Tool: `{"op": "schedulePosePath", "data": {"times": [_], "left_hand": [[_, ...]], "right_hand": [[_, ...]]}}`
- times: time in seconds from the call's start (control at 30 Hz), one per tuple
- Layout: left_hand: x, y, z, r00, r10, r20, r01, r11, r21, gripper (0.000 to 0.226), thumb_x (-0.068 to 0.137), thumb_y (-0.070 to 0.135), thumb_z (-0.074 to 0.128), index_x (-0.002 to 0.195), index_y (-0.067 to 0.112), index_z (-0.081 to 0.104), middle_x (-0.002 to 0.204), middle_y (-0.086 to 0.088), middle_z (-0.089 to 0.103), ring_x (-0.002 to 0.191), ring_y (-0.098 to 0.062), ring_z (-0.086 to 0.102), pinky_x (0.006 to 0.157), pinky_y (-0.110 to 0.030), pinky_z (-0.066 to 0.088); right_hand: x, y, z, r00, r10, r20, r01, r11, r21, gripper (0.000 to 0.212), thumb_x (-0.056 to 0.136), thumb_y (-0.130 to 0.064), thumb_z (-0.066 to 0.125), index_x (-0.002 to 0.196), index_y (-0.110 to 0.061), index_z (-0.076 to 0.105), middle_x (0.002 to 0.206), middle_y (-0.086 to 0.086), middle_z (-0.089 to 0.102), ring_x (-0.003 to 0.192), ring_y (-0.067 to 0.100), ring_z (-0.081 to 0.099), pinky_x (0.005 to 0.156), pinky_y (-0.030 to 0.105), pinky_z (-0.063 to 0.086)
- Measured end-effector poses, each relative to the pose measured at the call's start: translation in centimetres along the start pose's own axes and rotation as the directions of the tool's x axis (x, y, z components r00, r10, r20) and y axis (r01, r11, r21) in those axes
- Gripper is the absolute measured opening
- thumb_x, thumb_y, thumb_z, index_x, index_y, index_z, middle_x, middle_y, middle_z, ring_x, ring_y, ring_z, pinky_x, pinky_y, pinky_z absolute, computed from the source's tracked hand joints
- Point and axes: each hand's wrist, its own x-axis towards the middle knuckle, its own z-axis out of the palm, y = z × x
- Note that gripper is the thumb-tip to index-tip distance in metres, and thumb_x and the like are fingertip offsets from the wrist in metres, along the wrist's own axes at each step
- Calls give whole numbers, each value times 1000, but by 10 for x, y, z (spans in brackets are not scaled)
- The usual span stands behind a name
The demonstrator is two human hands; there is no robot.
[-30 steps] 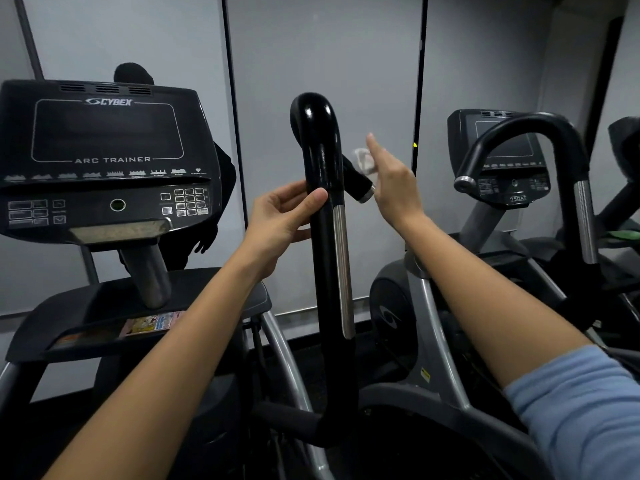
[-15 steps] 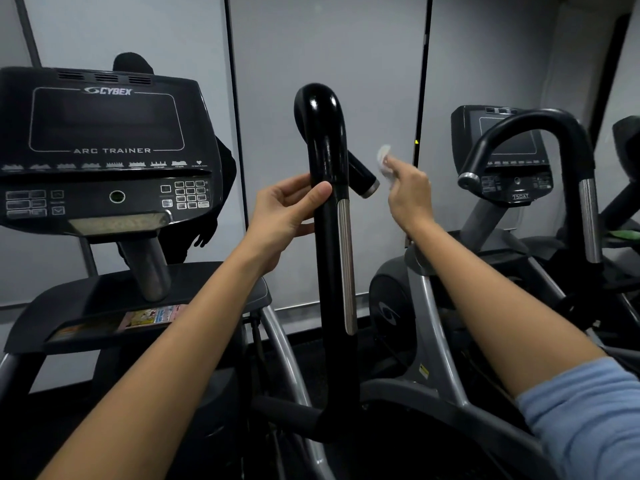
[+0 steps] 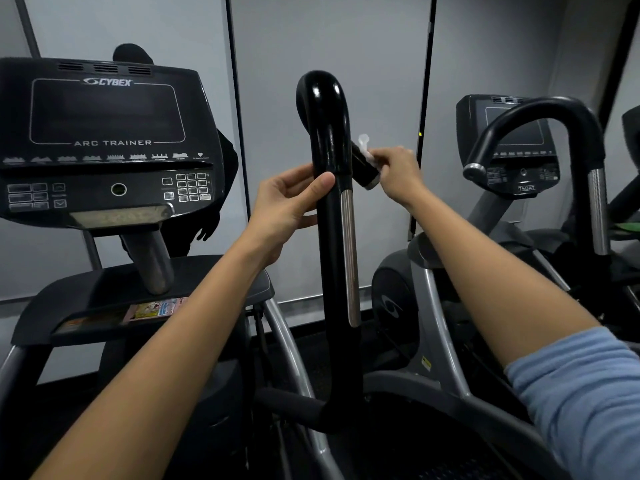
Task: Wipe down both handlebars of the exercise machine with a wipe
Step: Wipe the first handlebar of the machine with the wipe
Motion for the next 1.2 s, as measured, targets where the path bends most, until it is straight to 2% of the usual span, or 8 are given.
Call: {"op": "schedulePosePath", "data": {"times": [0.17,0.33,0.43,0.57,0.73,0.9,1.03,1.2], "left_hand": [[0,1,-1,1000,-6,5,5,1000,4,22,88,16,60,109,19,63,81,11,74,77,-4,70,63,-21,55],[0,2,-1,1000,-6,-3,6,1000,27,22,88,16,60,109,16,64,83,8,74,78,-6,70,63,-21,55],[-1,3,0,1000,-2,-3,2,1000,30,26,88,15,60,113,14,63,84,8,74,80,-7,71,63,-21,55],[-2,4,0,1000,-2,-6,2,1000,17,21,88,14,60,108,17,64,81,10,74,77,-4,70,62,-20,55],[-2,3,0,1000,-4,-8,4,1000,8,18,87,15,61,104,20,64,80,11,74,77,-4,70,62,-21,56],[-3,5,1,1000,4,0,-4,1000,20,22,88,14,59,109,17,62,79,12,74,75,-3,70,59,-18,54],[-3,6,1,1000,2,9,-2,1000,24,20,89,13,59,107,18,63,79,12,74,75,-3,70,60,-20,55],[-3,4,1,1000,4,2,-4,1000,7,14,88,13,59,97,23,64,76,12,74,73,-1,69,60,-19,55]], "right_hand": [[3,-4,-4,993,48,-106,-63,988,-141,26,81,5,42,89,-2,66,71,13,53,69,27,45,60,32,33],[-3,-42,19,816,-553,-167,413,761,-500,36,83,-8,57,117,-19,62,109,3,67,94,20,64,79,35,48],[-20,-29,26,824,-565,-41,442,688,-576,48,79,4,44,121,-13,62,122,2,64,113,14,60,94,26,47],[-38,21,26,823,-524,219,503,494,-709,46,81,3,33,116,0,64,126,14,60,114,28,60,77,33,58],[-54,26,11,796,-587,147,493,490,-719,43,82,2,33,105,0,69,114,13,67,105,28,65,68,32,58],[-16,-4,26,696,-650,305,610,311,-729,44,78,-4,58,122,-6,61,127,10,60,123,28,52,104,36,41],[-21,5,27,699,-581,418,590,137,-796,37,77,0,58,112,-7,68,125,9,61,126,26,50,108,36,34],[-45,57,18,632,-757,169,623,366,-692,35,87,2,37,104,7,67,114,17,66,113,33,59,82,40,56]]}}
